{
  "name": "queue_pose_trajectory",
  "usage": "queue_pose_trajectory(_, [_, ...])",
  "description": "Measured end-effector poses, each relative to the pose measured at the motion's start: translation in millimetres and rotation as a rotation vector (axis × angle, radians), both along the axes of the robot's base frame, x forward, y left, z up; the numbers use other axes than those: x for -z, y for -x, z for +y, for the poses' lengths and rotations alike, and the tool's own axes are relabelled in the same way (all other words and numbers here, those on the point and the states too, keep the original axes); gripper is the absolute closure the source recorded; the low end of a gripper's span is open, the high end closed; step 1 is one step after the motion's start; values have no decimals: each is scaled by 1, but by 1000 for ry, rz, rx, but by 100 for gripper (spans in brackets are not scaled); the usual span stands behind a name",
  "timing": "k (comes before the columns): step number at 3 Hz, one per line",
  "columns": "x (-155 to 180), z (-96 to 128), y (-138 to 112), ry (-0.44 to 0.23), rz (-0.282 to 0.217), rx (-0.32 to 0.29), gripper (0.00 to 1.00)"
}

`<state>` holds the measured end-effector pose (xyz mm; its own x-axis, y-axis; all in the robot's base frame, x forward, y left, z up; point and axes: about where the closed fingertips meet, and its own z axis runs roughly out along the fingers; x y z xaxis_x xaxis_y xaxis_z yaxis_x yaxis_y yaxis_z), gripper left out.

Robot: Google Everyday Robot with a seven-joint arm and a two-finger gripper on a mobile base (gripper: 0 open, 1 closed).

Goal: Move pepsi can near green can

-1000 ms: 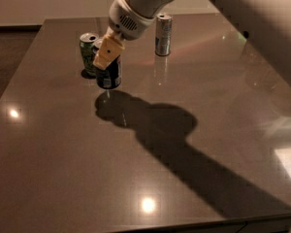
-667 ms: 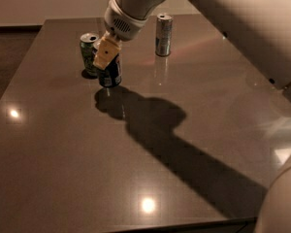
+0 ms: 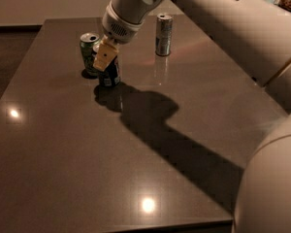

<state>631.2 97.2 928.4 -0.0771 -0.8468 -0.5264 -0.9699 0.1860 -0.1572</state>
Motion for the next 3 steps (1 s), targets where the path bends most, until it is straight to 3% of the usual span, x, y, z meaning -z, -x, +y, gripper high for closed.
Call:
queue_pose_trajectory(2, [11, 5, -4, 6, 0, -19, 0])
queue_pose_trajectory(3, [11, 5, -4, 6, 0, -19, 0])
